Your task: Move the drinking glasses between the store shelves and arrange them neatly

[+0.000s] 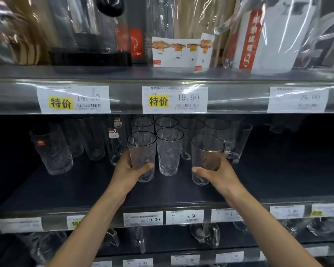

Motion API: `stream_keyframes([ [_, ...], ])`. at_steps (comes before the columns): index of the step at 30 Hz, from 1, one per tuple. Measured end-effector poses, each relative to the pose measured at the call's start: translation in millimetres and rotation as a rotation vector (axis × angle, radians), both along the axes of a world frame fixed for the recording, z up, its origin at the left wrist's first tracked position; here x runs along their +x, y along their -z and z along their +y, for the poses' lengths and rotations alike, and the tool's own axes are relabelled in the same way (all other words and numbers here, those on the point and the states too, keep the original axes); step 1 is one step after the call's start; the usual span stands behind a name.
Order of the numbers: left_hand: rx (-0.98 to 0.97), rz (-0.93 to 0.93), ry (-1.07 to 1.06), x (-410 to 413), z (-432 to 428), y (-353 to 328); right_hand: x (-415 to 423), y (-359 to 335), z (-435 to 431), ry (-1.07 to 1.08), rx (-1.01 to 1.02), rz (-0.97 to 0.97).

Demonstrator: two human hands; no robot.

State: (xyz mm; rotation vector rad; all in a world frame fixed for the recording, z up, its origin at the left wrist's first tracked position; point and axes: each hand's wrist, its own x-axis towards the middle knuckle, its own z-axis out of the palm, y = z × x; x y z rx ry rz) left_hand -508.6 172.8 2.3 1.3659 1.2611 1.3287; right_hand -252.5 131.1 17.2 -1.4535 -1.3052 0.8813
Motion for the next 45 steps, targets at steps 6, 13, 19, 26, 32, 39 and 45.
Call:
stream_keyframes([
  [6,0.029,0.026,-0.046,-0.1,4.9,4.3,1.8,15.8,25.8,-0.037,-0.031,-0.004],
  [13,0.045,0.026,-0.113,-2.3,18.3,18.5,2.1,22.6,35.0,-0.055,-0.002,0.012],
  [19,0.038,0.088,-0.131,-4.2,17.2,19.8,2.5,24.9,35.7,-0.071,0.001,0.029],
  [26,0.039,0.107,-0.139,-4.4,15.1,17.8,4.3,27.2,36.6,-0.109,0.01,0.045],
  [32,0.031,0.114,-0.11,-3.1,12.2,15.1,5.3,28.6,38.0,-0.128,0.006,0.056],
  [39,0.021,0.113,-0.097,-3.1,11.8,15.1,6.4,30.6,38.8,-0.136,-0.001,0.046],
  [45,0.015,0.126,-0.101,-3.1,11.4,15.0,5.8,29.8,38.9,-0.131,-0.003,0.033],
])
